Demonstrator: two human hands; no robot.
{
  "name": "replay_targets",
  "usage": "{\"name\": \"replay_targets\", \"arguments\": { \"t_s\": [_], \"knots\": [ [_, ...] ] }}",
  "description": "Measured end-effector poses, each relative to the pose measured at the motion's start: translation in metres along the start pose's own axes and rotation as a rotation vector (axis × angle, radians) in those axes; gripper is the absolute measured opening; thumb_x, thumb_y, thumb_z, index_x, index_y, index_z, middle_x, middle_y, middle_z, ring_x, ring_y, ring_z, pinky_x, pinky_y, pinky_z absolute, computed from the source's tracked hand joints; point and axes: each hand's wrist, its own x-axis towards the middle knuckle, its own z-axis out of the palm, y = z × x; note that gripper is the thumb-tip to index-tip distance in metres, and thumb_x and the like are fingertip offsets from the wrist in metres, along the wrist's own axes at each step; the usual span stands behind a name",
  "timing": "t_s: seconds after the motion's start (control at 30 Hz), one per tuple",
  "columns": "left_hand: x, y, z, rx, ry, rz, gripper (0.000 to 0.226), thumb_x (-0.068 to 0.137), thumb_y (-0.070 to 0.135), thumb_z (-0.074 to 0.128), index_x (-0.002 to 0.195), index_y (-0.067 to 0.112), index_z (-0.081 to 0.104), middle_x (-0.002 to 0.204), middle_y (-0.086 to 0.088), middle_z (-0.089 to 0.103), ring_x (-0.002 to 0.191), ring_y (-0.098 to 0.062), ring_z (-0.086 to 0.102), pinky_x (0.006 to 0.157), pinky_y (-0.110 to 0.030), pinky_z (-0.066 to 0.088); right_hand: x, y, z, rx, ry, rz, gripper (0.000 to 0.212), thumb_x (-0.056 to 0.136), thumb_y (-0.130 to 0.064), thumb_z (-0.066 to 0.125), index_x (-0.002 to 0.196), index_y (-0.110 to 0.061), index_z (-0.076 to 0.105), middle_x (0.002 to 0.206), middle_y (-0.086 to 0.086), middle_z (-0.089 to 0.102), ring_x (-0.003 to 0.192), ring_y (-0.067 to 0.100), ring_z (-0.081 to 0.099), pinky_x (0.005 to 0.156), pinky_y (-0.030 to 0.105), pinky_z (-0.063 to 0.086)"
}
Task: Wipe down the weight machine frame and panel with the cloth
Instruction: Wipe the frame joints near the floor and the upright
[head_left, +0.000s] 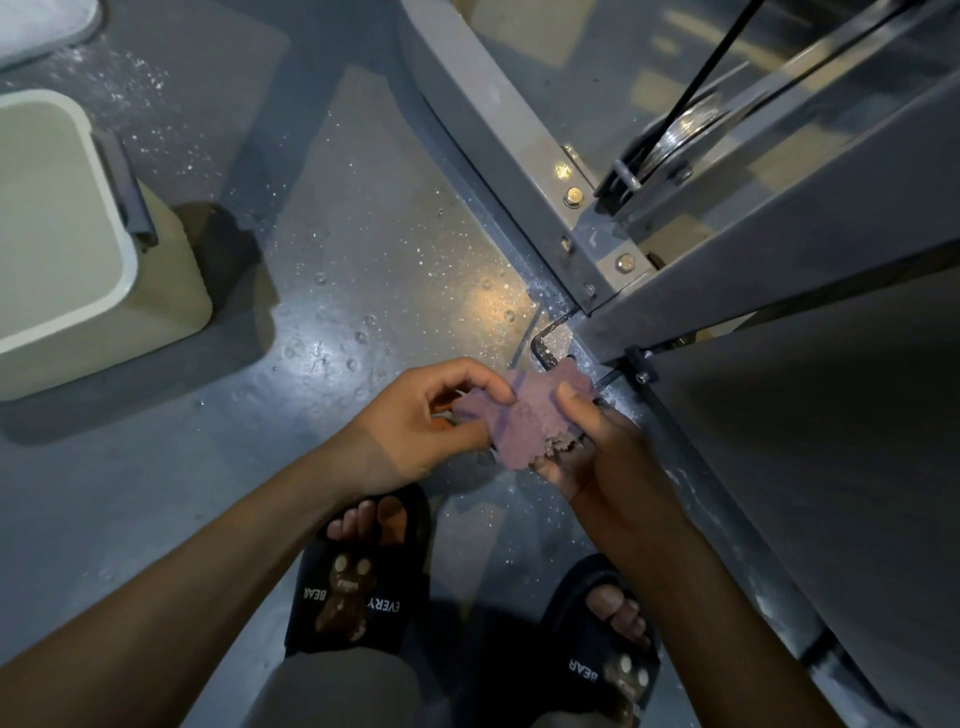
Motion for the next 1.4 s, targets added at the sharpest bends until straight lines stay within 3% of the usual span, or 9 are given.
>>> {"name": "replay_targets", "arguments": {
  "t_s": [0.2,0.3,0.5,0.67,0.77,0.87,1.03,1.23,1.4],
  "knots": [
    [0.0,-0.001,0.0,0.024,0.138,0.001,0.023,0.087,0.026,0.068,0.097,0.006,0.074,0.113,-0.004,0.072,0.105,-0.016,0.069,0.088,-0.031,0.058,-0.004,0.002,-0.003,-0.177,0.041,-0.042,0.047,0.095,-0.051,0.061,0.127,-0.019,0.07,0.12,0.011,0.075,0.113,0.032,0.071,0.102,0.055,0.052],
    [0.003,0.005,0.002,-0.109,0.19,-0.038,0.017,0.099,0.017,0.062,0.092,0.001,0.064,0.079,-0.011,0.065,0.068,-0.014,0.06,0.065,-0.02,0.05,-0.002,0.006,0.0,-0.304,0.081,0.0,0.062,0.094,-0.071,0.044,0.117,-0.021,0.073,0.113,0.009,0.077,0.106,0.028,0.073,0.102,0.056,0.053],
    [0.003,0.017,0.002,-0.398,0.19,-0.161,0.02,0.096,0.023,0.065,0.107,0.007,0.061,0.081,-0.006,0.064,0.069,-0.012,0.06,0.063,-0.023,0.053,-0.005,0.004,0.007,-0.225,0.022,0.043,0.053,0.102,-0.059,0.032,0.115,-0.02,0.066,0.122,0.015,0.073,0.116,0.029,0.068,0.107,0.046,0.05],
    [0.001,0.022,0.005,-0.419,0.222,-0.233,0.013,0.1,0.026,0.054,0.1,0.015,0.059,0.082,-0.007,0.058,0.07,-0.013,0.055,0.058,-0.025,0.052,-0.008,0.003,0.008,-0.041,-0.222,0.041,0.123,0.057,-0.084,0.077,0.145,-0.003,0.049,0.141,0.023,0.06,0.133,0.038,0.056,0.109,0.049,0.049],
    [0.001,0.021,0.005,-0.376,0.252,-0.246,0.013,0.106,0.024,0.05,0.101,0.015,0.058,0.076,-0.001,0.057,0.062,-0.008,0.053,0.049,-0.017,0.047,-0.001,0.006,0.002,0.062,-0.165,0.042,0.09,0.066,-0.048,0.091,0.137,-0.006,0.054,0.133,0.017,0.067,0.123,0.032,0.065,0.108,0.05,0.05],
    [0.0,0.022,0.004,-0.303,0.253,-0.244,0.013,0.107,0.024,0.049,0.105,0.013,0.057,0.072,0.002,0.063,0.057,-0.005,0.058,0.048,-0.016,0.046,0.003,0.005,-0.001,0.11,-0.144,0.015,0.042,0.08,-0.022,0.072,0.118,-0.01,0.057,0.121,0.012,0.071,0.105,0.025,0.071,0.096,0.042,0.052],
    [-0.001,0.021,0.006,-0.327,0.237,-0.217,0.013,0.106,0.02,0.05,0.107,0.009,0.056,0.072,-0.005,0.061,0.056,-0.008,0.056,0.049,-0.017,0.045,0.001,0.009,0.005,-0.012,-0.155,0.034,0.05,0.089,-0.028,0.066,0.137,-0.016,0.059,0.129,0.012,0.07,0.117,0.028,0.069,0.091,0.042,0.059],
    [-0.009,0.013,-0.002,-0.284,0.122,-0.286,0.038,0.097,0.004,0.062,0.134,0.005,0.053,0.101,-0.033,0.071,0.09,-0.036,0.068,0.079,-0.033,0.06,-0.008,0.006,0.006,-0.331,0.064,-0.34,0.044,0.08,-0.026,0.073,0.122,-0.039,0.068,0.116,0.002,0.076,0.104,0.021,0.075,0.083,0.043,0.062],
    [-0.013,0.002,-0.004,-0.245,0.223,-0.185,0.069,0.089,-0.001,0.07,0.148,0.025,0.046,0.088,-0.021,0.065,0.086,-0.033,0.065,0.087,-0.039,0.055,-0.016,0.006,0.007,-0.477,0.07,-0.489,0.023,0.095,-0.009,0.07,0.116,-0.019,0.072,0.1,-0.012,0.079,0.094,0.01,0.076,0.074,0.022,0.059]
  ]
}}
